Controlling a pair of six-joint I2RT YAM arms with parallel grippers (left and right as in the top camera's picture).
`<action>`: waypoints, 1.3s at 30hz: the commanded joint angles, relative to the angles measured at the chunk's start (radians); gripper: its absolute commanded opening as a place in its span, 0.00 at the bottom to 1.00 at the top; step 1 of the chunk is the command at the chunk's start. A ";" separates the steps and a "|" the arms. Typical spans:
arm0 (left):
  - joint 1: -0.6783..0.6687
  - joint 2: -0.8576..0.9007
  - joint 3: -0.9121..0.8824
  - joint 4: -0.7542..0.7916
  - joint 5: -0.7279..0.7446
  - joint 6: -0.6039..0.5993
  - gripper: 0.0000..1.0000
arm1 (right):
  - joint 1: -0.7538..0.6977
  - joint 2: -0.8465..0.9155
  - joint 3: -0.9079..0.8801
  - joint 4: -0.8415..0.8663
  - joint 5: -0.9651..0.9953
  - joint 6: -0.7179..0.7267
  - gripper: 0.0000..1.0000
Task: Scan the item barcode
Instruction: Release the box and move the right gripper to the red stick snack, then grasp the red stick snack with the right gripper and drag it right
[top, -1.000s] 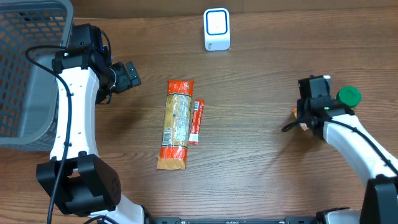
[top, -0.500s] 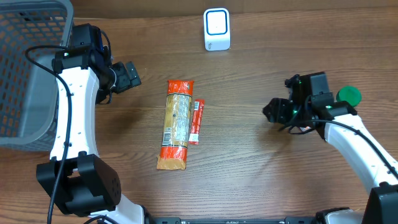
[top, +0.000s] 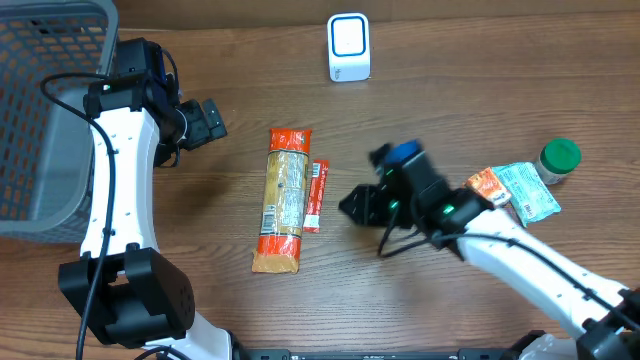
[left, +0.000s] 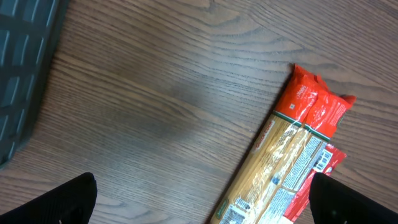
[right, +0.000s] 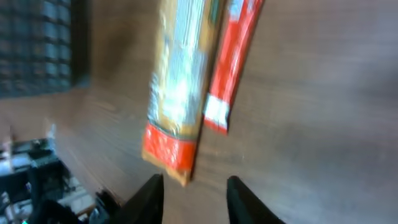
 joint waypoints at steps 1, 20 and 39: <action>-0.006 0.002 0.017 -0.002 -0.003 0.016 1.00 | 0.102 -0.010 0.096 -0.087 0.243 0.085 0.30; -0.006 0.002 0.017 -0.002 -0.003 0.016 1.00 | 0.192 0.359 0.399 -0.166 0.341 0.085 0.22; -0.006 0.002 0.017 -0.002 -0.003 0.016 1.00 | 0.228 0.535 0.386 -0.042 0.446 0.086 0.04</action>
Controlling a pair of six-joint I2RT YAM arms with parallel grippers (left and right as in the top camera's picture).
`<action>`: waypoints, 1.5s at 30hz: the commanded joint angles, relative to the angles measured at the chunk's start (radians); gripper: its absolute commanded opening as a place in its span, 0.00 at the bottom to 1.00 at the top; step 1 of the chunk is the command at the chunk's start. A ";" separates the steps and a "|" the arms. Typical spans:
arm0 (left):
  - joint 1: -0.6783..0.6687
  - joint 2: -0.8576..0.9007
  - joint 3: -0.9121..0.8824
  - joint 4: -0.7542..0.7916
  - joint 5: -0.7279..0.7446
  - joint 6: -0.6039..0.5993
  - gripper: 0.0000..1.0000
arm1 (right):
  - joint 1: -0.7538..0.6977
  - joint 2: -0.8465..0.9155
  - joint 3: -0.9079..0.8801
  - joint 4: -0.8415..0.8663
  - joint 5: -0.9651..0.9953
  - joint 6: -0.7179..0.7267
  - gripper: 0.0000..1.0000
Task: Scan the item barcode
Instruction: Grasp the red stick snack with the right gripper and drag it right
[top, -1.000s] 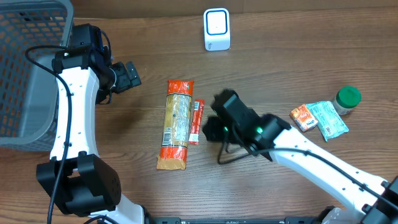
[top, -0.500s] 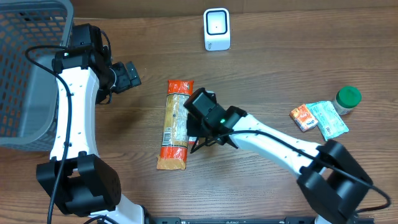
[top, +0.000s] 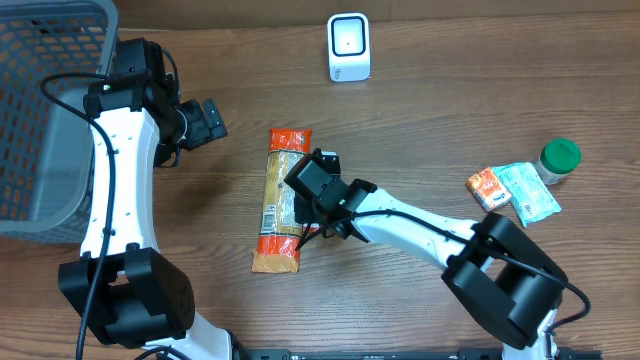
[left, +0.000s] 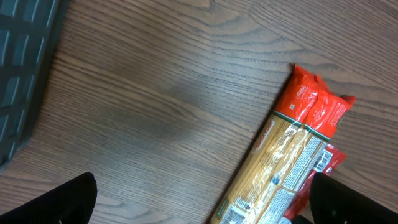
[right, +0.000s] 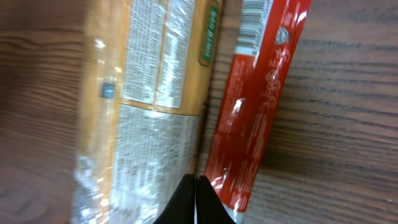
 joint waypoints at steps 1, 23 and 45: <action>-0.006 0.002 0.017 -0.002 -0.003 0.016 1.00 | 0.003 0.033 -0.006 0.014 0.022 0.000 0.04; -0.007 0.002 0.017 -0.002 -0.003 0.016 1.00 | 0.000 0.046 -0.005 -0.145 0.097 -0.150 0.04; -0.006 0.002 0.017 -0.002 -0.003 0.016 1.00 | 0.001 -0.021 -0.004 -0.457 0.189 -0.553 0.04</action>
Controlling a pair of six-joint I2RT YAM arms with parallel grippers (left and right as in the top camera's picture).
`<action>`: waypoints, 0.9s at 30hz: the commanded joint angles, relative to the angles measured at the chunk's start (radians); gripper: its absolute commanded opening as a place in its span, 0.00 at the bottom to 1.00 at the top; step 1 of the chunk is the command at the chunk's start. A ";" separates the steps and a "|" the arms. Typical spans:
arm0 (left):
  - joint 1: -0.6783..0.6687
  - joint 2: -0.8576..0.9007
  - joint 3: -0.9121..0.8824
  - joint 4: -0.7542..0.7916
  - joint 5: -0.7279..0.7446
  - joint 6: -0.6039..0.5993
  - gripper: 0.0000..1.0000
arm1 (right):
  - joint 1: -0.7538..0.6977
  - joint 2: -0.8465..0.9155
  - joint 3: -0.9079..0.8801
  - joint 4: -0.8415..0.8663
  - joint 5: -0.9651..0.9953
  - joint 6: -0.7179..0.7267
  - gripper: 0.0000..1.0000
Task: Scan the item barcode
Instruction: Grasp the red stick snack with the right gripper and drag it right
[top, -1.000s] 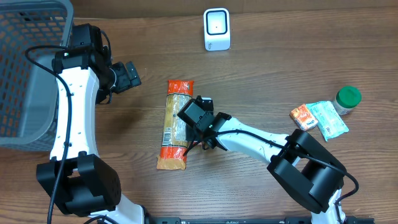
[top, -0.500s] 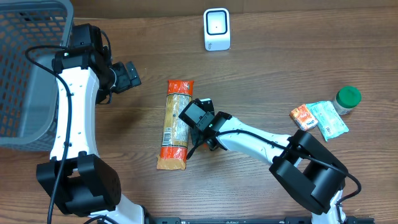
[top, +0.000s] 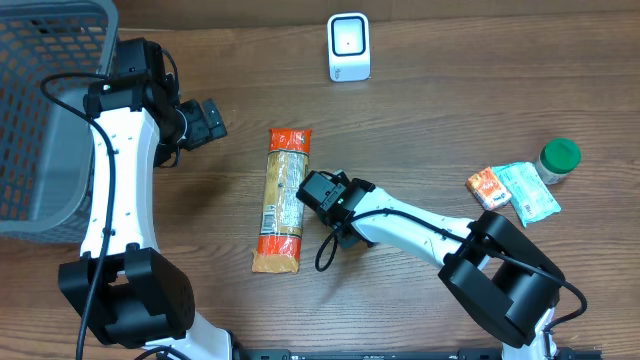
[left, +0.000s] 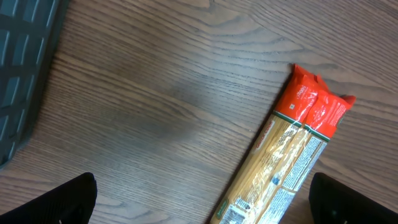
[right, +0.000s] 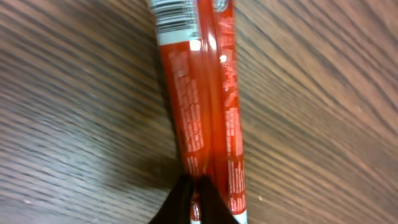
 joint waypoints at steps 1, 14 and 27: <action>-0.006 0.002 0.017 -0.002 -0.003 0.016 1.00 | 0.001 -0.042 -0.013 -0.027 -0.036 -0.021 0.04; -0.006 0.002 0.017 -0.002 -0.003 0.016 1.00 | -0.048 -0.215 -0.033 -0.133 -0.042 -0.021 0.34; -0.006 0.002 0.017 -0.002 -0.003 0.016 1.00 | -0.122 -0.215 -0.214 0.040 -0.182 -0.021 0.35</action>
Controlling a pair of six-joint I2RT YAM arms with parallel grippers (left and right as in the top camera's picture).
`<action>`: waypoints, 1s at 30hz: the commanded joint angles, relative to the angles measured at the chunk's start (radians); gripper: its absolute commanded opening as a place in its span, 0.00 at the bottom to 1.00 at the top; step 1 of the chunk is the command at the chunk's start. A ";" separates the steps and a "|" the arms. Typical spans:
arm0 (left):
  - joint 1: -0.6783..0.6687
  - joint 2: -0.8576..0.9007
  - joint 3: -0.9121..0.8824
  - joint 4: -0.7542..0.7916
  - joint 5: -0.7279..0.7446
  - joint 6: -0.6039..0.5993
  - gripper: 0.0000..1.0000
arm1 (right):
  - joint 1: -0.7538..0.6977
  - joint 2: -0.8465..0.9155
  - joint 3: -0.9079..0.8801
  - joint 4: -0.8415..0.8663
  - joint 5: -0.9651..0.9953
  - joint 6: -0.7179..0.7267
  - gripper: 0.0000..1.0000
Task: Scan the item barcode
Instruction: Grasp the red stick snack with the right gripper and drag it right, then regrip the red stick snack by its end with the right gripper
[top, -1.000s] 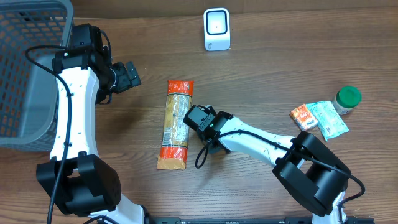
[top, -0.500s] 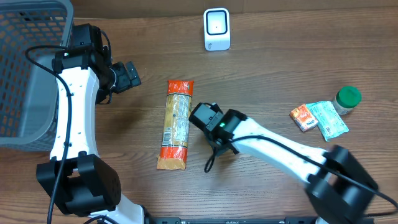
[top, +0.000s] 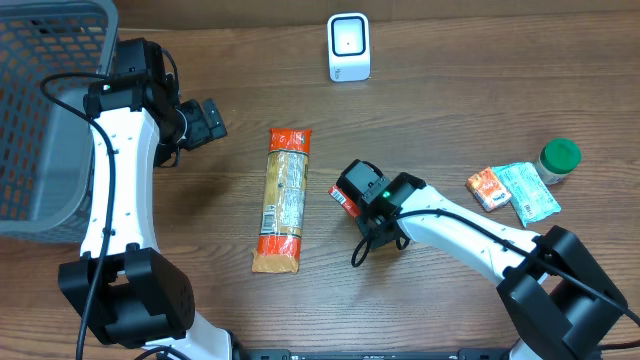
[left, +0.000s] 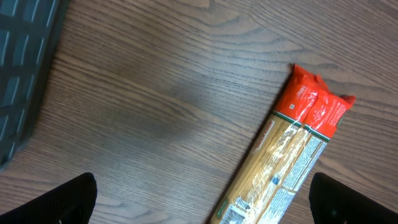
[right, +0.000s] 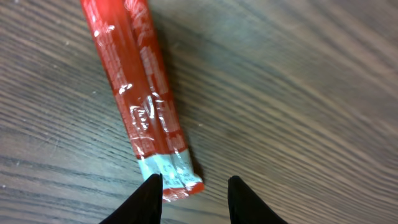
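A thin red stick packet (right: 134, 93) lies flat on the wood table, its pale end between the tips of my right gripper (right: 196, 199), which stands open just over it. In the overhead view only a red bit of the stick packet (top: 343, 198) shows beside that gripper. The white barcode scanner (top: 349, 47) stands at the back centre. My left gripper (left: 202, 208) hangs open, fingers wide, above bare table near the top end of the long pasta packet (left: 292, 155).
The pasta packet (top: 283, 200) lies lengthwise left of the stick. A grey basket (top: 40, 110) fills the far left. At the right lie an orange packet (top: 487, 188), a green packet (top: 527, 190) and a green-lidded bottle (top: 559, 158).
My right gripper was shut with its tips on the red stick close beside the pasta. Now it is open, and stick and gripper are further right, apart from the pasta. The left arm is unchanged.
The red stick first lay right against the pasta packet, my right gripper open to its right. Then the gripper was shut over the stick and the pasta's edge, then shut on the stick alone. Now the stick lies clear of the pasta under open fingers.
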 joint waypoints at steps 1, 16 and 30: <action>-0.006 0.002 0.017 -0.002 -0.003 0.016 1.00 | -0.002 -0.006 -0.048 0.051 -0.055 0.000 0.35; -0.006 0.002 0.017 -0.002 -0.003 0.016 1.00 | -0.003 -0.006 -0.099 0.111 -0.058 0.000 0.35; -0.006 0.002 0.017 -0.002 -0.003 0.016 1.00 | -0.003 -0.004 -0.148 0.130 -0.061 -0.055 0.29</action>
